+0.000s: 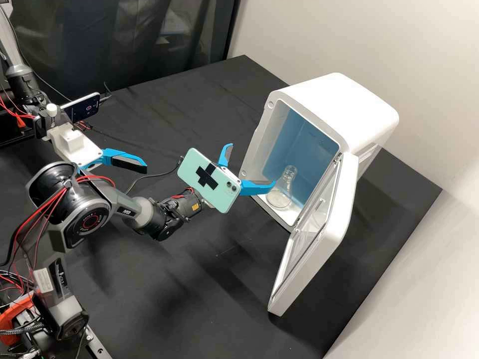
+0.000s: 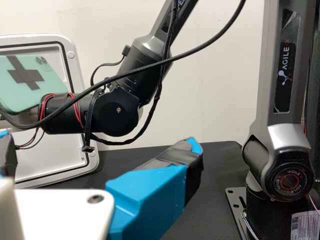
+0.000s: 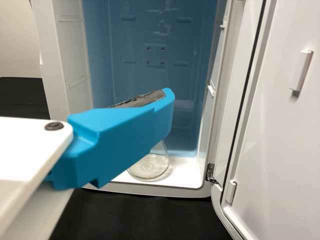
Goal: Take the flask out of the incubator
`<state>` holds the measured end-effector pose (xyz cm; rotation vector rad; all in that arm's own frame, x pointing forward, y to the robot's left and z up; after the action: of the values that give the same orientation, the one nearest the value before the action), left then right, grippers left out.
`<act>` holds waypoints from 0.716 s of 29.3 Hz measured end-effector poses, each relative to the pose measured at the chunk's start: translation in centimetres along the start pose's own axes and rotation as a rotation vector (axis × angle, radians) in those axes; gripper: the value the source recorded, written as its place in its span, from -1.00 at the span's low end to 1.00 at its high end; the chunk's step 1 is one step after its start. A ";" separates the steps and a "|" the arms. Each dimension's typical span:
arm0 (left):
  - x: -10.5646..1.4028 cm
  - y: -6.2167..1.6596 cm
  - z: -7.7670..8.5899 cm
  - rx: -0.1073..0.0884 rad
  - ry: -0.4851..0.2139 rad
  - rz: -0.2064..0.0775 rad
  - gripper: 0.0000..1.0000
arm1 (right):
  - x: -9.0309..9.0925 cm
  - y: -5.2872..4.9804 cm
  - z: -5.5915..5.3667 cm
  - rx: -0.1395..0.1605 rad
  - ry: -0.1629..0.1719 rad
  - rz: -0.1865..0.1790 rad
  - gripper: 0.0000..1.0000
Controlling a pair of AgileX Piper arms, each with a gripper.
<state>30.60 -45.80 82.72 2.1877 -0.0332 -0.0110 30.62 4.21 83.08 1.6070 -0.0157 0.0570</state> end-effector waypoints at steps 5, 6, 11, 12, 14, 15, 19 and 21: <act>0.0 0.00 0.0 0.000 0.000 0.000 1.00 | 0.0 0.0 0.0 0.000 0.000 0.000 1.00; 0.0 0.00 0.0 0.000 0.000 0.000 1.00 | 0.0 0.0 0.0 0.000 0.000 0.000 1.00; 0.0 0.00 0.0 0.000 0.000 0.000 1.00 | 0.0 0.0 0.0 0.000 0.000 0.000 1.00; 0.0 0.00 0.0 0.000 0.000 0.000 1.00 | 0.0 0.0 0.0 0.000 0.000 0.000 1.00; 0.1 -0.19 -0.1 0.000 0.003 -0.006 1.00 | 0.0 0.0 0.0 0.000 0.000 0.000 1.00; 0.1 -0.42 -0.2 0.001 0.005 -0.014 1.00 | 0.0 0.0 0.0 0.000 0.000 0.000 1.00; -0.7 -1.32 -1.3 0.013 0.032 -0.052 1.00 | 0.0 0.0 0.0 0.000 0.000 0.000 1.00; -1.2 -1.68 -2.5 -0.003 0.071 -0.068 1.00 | 0.0 0.0 0.0 0.000 0.000 0.000 1.00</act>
<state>29.44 -42.75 82.79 2.1840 0.0816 0.0274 30.62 4.21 83.08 1.6070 -0.0157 0.0570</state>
